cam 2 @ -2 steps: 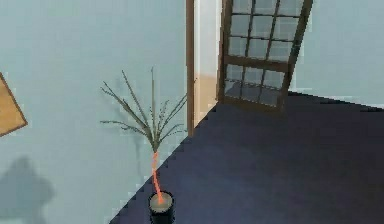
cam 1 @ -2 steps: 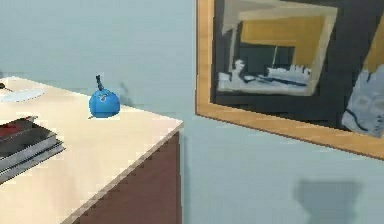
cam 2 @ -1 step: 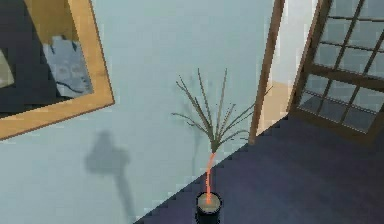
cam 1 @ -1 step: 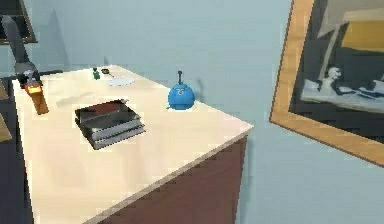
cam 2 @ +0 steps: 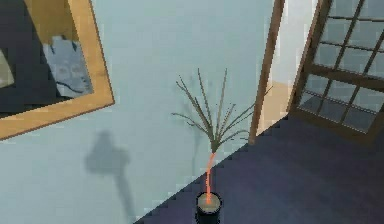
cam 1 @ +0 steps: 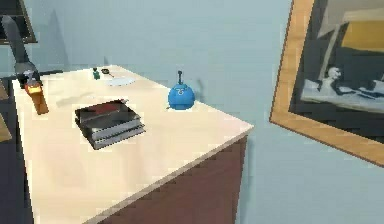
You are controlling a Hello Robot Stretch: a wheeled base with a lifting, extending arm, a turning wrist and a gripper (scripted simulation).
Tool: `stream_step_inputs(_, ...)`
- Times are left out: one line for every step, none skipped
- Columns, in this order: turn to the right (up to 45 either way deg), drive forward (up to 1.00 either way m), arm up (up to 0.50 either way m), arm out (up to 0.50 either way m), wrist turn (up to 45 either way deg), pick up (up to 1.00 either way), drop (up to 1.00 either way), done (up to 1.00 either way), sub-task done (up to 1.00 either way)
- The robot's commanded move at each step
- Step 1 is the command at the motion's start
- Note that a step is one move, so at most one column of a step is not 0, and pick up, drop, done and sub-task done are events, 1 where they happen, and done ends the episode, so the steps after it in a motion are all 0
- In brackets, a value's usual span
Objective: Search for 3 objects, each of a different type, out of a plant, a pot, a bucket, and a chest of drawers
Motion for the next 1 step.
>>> stream_step_inputs(-45.0,0.0,0.0,0.0,0.0,0.0,0.0,0.0,0.0)
